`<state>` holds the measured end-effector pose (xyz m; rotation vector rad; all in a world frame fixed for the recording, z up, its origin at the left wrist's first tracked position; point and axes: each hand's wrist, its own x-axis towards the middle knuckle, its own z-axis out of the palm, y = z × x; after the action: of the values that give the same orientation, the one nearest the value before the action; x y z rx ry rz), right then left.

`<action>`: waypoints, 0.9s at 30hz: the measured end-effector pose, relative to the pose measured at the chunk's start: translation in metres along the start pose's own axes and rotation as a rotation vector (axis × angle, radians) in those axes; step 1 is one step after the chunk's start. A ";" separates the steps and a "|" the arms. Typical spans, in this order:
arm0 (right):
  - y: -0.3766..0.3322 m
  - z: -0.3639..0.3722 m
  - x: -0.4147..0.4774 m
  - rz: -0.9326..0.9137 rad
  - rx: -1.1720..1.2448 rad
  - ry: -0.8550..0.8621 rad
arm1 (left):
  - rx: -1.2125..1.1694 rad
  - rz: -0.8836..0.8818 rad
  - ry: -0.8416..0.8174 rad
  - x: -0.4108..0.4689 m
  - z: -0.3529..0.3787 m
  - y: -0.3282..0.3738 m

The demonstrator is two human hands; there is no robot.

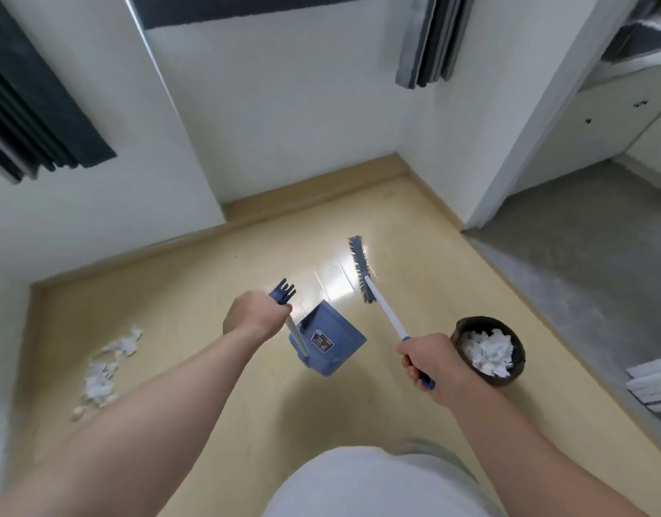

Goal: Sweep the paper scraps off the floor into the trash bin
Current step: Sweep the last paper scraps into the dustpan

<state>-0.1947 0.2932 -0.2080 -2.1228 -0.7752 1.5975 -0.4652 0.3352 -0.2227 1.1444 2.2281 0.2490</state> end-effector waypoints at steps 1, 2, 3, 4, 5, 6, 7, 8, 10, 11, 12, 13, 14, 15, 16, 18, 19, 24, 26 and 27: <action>-0.006 0.016 0.003 0.002 -0.034 -0.029 | -0.016 -0.057 0.003 0.003 -0.004 -0.018; -0.011 0.030 0.004 0.005 -0.058 -0.050 | -0.030 -0.099 0.005 0.005 -0.006 -0.034; -0.016 0.045 0.007 0.010 -0.080 -0.077 | -0.051 -0.148 0.016 0.008 -0.009 -0.050; -0.020 0.058 0.009 0.019 -0.093 -0.103 | -0.070 -0.190 0.022 0.009 -0.012 -0.064; -0.025 0.073 0.011 0.027 -0.108 -0.134 | -0.088 -0.233 0.033 0.011 -0.016 -0.078; -0.030 0.087 0.013 0.039 -0.126 -0.161 | -0.103 -0.272 0.042 0.013 -0.020 -0.091; -0.034 0.100 0.015 0.050 -0.149 -0.180 | -0.105 -0.310 0.047 0.014 -0.024 -0.103; -0.041 0.121 0.020 0.062 -0.186 -0.213 | -0.113 -0.353 0.064 0.020 -0.032 -0.119; -0.050 0.147 0.029 0.069 -0.232 -0.249 | -0.112 -0.420 0.082 0.028 -0.043 -0.142; -0.056 0.162 0.037 0.076 -0.260 -0.269 | -0.123 -0.465 0.094 0.035 -0.050 -0.155; -0.063 0.176 0.043 0.079 -0.290 -0.289 | -0.122 -0.507 0.103 0.042 -0.055 -0.168; -0.072 0.190 0.051 0.078 -0.316 -0.308 | -0.123 -0.535 0.112 0.051 -0.062 -0.180; -0.078 0.198 0.056 0.081 -0.337 -0.321 | -0.118 -0.561 0.115 0.057 -0.066 -0.189; -0.095 0.217 0.068 0.090 -0.369 -0.352 | -0.120 -0.597 0.134 0.074 -0.075 -0.201; -0.109 0.231 0.078 0.093 -0.388 -0.377 | -0.122 -0.616 0.148 0.085 -0.082 -0.210; -0.139 0.261 0.097 0.093 -0.417 -0.393 | -0.088 -0.641 0.131 0.108 -0.097 -0.227; -0.151 0.274 0.104 0.104 -0.418 -0.401 | -0.072 -0.659 0.122 0.117 -0.102 -0.236; -0.199 0.346 0.127 0.123 -0.434 -0.433 | -0.066 -0.800 0.128 0.146 -0.133 -0.283; -0.211 0.377 0.129 0.128 -0.445 -0.433 | -0.059 -0.838 0.151 0.146 -0.146 -0.290; -0.217 0.394 0.128 0.134 -0.435 -0.430 | -0.067 -0.849 0.161 0.144 -0.155 -0.292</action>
<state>-0.5900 0.5297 -0.2893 -2.1699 -1.2356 2.1601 -0.8170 0.2877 -0.2867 0.0778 2.6020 0.0539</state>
